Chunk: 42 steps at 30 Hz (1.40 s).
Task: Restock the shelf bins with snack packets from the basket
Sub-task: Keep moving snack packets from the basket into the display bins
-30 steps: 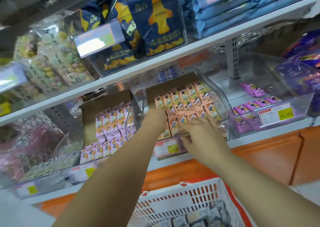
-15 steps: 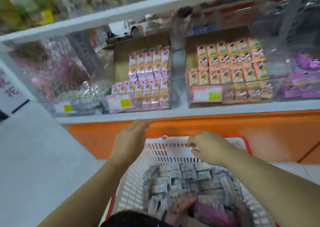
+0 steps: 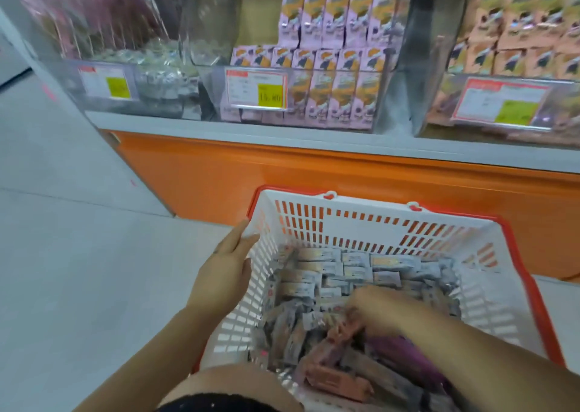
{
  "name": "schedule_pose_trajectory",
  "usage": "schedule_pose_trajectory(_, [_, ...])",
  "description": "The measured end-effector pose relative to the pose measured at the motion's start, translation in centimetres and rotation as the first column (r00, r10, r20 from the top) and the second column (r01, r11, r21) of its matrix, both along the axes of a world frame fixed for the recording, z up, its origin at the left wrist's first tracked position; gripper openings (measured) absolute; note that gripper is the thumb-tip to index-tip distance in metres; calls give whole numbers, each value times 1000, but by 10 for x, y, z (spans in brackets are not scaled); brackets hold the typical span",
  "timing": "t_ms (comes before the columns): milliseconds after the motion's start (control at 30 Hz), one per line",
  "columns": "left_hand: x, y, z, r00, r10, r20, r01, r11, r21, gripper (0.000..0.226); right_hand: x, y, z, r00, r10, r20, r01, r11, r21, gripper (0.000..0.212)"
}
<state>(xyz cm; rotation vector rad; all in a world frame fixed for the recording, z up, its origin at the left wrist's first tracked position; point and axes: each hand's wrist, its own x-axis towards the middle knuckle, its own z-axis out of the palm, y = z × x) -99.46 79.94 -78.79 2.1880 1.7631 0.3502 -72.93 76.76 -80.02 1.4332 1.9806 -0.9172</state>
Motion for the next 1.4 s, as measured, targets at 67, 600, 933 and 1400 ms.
schedule_pose_trajectory(67, [0, 0, -1, 1000, 3, 5, -3, 1000, 13, 47, -10, -5, -4, 997, 72, 27, -73, 997, 36, 20])
schedule_pose_trajectory(600, [45, 18, 103, 985, -79, 152, 77, 997, 15, 33, 27, 47, 160, 802, -218, -556, 360, 919, 159, 30])
schedule_pose_trajectory(933, [163, -35, 228, 778, -223, 588, 208, 974, 94, 21, 84, -3, 251, 402, -261, -878, 697, 709, 108, 33])
schedule_pose_trajectory(1400, [243, 22, 254, 906, -306, 293, 187, 909, 373, 43, 140, 22, 253, 333, -164, -928, 883, 401, 246, 48])
